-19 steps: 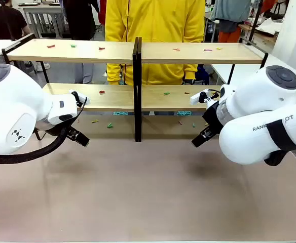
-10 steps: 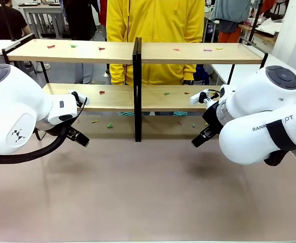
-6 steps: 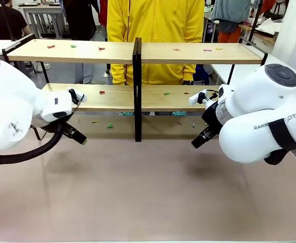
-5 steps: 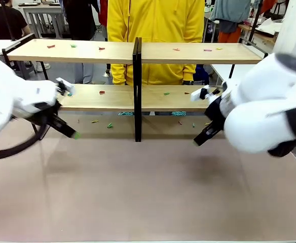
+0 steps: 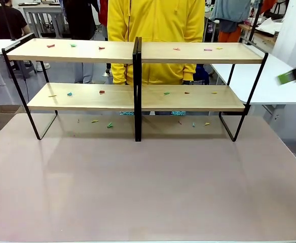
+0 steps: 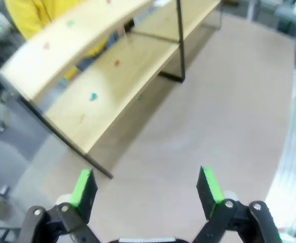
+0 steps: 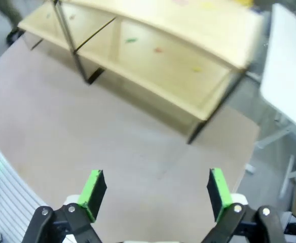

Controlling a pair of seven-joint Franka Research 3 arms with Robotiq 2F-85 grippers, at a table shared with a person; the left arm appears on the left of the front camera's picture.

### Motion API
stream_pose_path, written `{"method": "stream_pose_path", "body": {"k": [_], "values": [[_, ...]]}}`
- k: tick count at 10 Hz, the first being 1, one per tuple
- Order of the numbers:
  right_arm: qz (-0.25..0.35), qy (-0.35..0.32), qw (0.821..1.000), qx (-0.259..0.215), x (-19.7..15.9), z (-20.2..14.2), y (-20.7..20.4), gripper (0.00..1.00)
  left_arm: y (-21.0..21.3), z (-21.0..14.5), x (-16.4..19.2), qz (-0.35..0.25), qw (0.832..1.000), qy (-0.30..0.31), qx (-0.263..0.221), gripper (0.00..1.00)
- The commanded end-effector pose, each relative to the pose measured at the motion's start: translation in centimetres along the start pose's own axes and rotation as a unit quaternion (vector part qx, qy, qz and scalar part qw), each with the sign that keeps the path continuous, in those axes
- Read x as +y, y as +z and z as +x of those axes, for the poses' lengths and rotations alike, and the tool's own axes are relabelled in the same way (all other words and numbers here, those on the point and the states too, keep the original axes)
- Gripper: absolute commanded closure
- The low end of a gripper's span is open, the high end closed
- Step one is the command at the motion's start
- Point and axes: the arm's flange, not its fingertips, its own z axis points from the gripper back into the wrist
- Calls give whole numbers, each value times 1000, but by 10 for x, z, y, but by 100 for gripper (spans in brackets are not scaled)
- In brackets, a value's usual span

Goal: Clean the shelves.
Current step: Pick up the Duster when the human hands it over.

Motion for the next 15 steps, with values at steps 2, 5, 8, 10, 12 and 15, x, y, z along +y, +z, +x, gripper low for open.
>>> {"method": "stream_pose_path", "body": {"k": [2, 5, 8, 10, 12, 15], "values": [[34, 6, 999, 25, 12, 6, -37, 0, -63, 9, 10, -14, 999, 18, 35, 0], [34, 6, 999, 25, 12, 6, -37, 0, -63, 9, 10, -14, 999, 18, 35, 0], [34, 6, 999, 25, 12, 6, -37, 0, -63, 9, 10, -14, 999, 18, 35, 0], [34, 6, 999, 25, 12, 6, -37, 0, -63, 9, 10, -14, 999, 18, 35, 0], [34, 6, 999, 25, 12, 6, -37, 0, -63, 9, 11, -8, 999, 28, 44, 0], [44, -7, 999, 27, 15, 17, -19, 0, 5, 65, -29, -83, 995, 17, 51, 0]]}}
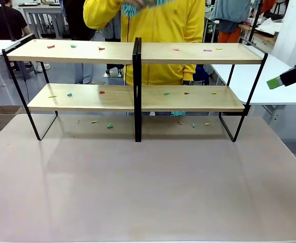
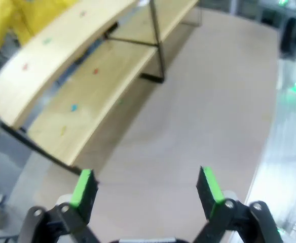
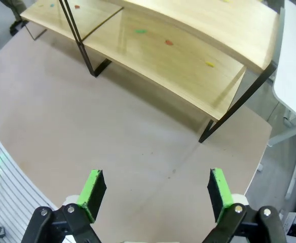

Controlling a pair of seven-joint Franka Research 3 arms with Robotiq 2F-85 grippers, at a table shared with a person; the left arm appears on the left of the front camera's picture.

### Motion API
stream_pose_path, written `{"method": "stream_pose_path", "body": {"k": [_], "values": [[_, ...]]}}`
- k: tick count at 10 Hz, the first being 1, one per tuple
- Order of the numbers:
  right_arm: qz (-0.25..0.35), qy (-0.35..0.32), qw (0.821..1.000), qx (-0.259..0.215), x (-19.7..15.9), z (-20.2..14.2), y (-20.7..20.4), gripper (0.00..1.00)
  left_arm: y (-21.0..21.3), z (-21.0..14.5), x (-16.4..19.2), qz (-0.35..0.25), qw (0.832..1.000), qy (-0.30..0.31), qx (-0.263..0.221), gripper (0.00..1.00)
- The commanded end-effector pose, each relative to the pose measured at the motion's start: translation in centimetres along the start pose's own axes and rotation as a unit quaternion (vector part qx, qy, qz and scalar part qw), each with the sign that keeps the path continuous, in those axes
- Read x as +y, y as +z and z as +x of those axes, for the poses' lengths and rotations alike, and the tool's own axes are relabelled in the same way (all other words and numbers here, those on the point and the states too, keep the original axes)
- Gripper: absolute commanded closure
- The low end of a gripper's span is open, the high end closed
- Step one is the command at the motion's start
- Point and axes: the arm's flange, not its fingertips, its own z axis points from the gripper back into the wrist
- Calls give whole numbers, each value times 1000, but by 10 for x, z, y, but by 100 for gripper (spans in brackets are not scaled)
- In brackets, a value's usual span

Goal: Clean the shelves.
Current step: Pick up the Duster when the human hands it over.

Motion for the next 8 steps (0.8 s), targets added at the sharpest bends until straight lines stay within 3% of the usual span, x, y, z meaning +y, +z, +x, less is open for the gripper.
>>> {"method": "stream_pose_path", "body": {"k": [1, 2, 4, 5, 6, 7, 8], "values": [[28, -23, 999, -16, 0, 12, 25, 0, 27, 32, -26, -26, 999, 34, 4, 0], [30, -38, 999, -25, -1, 17, 40, 0, 37, 46, -30, -47, 998, 38, -10, 0], [53, -38, 997, -37, 4, 24, 54, 0, 28, 68, -22, -54, 991, 104, -59, 0], [48, -27, 998, -37, 9, 24, 53, 0, 9, 79, -15, -47, 981, 177, -70, 0], [32, -25, 999, -36, 0, 22, 52, 0, -15, 80, -5, 0, 978, 206, -29, 0], [32, -25, 999, -36, 0, 22, 52, 0, 31, 67, -27, -57, 991, 109, -50, 0], [36, -25, 998, -39, 3, 24, 58, 0, 12, 70, -14, -42, 986, 157, -48, 0]]}}
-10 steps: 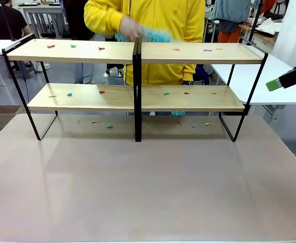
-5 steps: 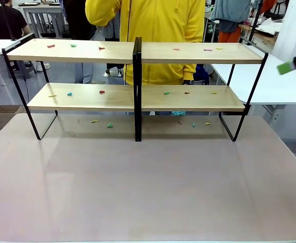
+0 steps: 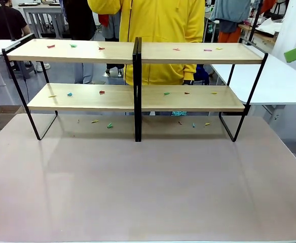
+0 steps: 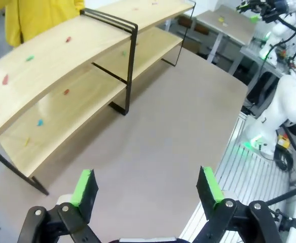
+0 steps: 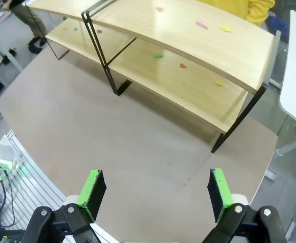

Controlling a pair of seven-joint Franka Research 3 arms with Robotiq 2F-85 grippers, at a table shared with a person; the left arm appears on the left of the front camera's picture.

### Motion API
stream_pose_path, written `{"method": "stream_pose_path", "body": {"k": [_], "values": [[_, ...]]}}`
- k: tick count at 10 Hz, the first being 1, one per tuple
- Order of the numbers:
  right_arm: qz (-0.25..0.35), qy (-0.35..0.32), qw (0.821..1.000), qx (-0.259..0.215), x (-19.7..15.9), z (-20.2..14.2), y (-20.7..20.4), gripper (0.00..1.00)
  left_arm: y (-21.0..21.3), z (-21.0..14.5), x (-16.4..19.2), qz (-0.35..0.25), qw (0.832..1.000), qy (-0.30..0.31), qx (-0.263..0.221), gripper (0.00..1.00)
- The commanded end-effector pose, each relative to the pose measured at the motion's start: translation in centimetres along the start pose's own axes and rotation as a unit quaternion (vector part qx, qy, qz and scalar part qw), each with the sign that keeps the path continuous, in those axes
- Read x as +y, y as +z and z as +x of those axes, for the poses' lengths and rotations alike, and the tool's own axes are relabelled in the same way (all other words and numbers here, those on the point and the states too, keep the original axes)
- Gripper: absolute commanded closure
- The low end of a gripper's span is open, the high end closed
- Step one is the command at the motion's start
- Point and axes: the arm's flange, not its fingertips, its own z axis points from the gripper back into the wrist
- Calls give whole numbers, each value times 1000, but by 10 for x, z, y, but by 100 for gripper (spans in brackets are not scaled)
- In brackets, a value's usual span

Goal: Clean the shelves.
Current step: Pick up the Duster when the human hands it over.

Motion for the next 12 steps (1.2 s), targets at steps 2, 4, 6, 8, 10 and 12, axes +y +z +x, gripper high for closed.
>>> {"method": "stream_pose_path", "body": {"k": [2, 4, 6, 8, 10, 12], "values": [[-37, -15, 999, -24, -2, 10, -7, 0, -1, -2, -8, 40, 999, 2, 24, 0], [-43, -28, 998, -33, -4, 13, -9, 0, -3, 8, -7, 84, 995, 23, 39, 0], [-41, -31, 998, -34, -6, 14, -10, 0, 0, 12, -7, 108, 993, 38, 29, 0], [-38, -35, 998, -30, -10, 14, -13, 0, 11, 11, -4, 120, 991, 51, -9, 0], [-34, -35, 998, -27, -11, 13, -14, 0, 19, 12, -6, 129, 989, 35, -60, 0], [-32, -40, 998, -25, -12, 13, -15, 0, 20, 15, -6, 119, 991, 28, -62, 0]]}}
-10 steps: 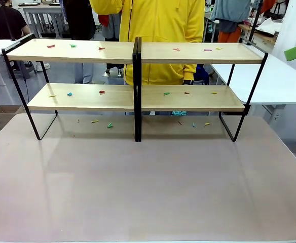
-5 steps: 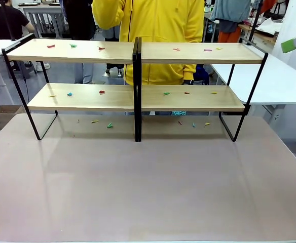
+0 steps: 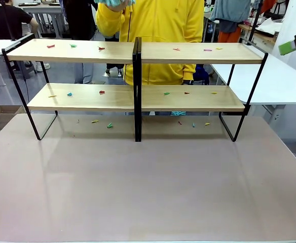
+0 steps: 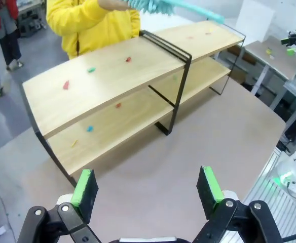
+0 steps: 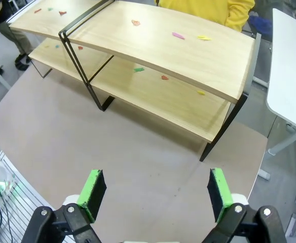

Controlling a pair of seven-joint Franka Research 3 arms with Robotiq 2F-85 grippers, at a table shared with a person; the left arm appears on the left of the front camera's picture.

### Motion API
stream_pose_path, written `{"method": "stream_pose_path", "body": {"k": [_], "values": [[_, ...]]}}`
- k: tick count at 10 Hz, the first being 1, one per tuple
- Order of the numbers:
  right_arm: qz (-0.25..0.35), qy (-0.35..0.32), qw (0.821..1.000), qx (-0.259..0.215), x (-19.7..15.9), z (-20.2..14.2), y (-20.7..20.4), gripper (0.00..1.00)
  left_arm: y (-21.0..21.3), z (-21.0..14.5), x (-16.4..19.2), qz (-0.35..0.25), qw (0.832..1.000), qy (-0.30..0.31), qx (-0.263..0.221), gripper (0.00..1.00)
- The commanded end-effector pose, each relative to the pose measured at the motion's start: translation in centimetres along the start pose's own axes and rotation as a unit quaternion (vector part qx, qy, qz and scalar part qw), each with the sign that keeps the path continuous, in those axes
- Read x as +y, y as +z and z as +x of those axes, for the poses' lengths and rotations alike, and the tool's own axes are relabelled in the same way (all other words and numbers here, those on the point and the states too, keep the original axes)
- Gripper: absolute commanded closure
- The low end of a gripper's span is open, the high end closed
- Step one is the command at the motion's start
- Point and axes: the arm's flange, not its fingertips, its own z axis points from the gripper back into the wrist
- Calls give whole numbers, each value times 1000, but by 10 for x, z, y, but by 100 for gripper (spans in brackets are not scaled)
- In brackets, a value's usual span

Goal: Clean the shelves.
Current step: Pick up the Duster when the human hands it over.

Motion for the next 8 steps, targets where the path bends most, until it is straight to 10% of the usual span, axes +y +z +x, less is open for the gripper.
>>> {"method": "stream_pose_path", "body": {"k": [1, 8], "values": [[6, -14, 1000, -2, -2, 1, -2, 0, -8, -6, -3, -14, 1000, -10, -10, 0], [12, -19, 1000, -1, -3, 2, -10, 0, -14, -6, 0, -26, 1000, -2, 8, 0]]}}
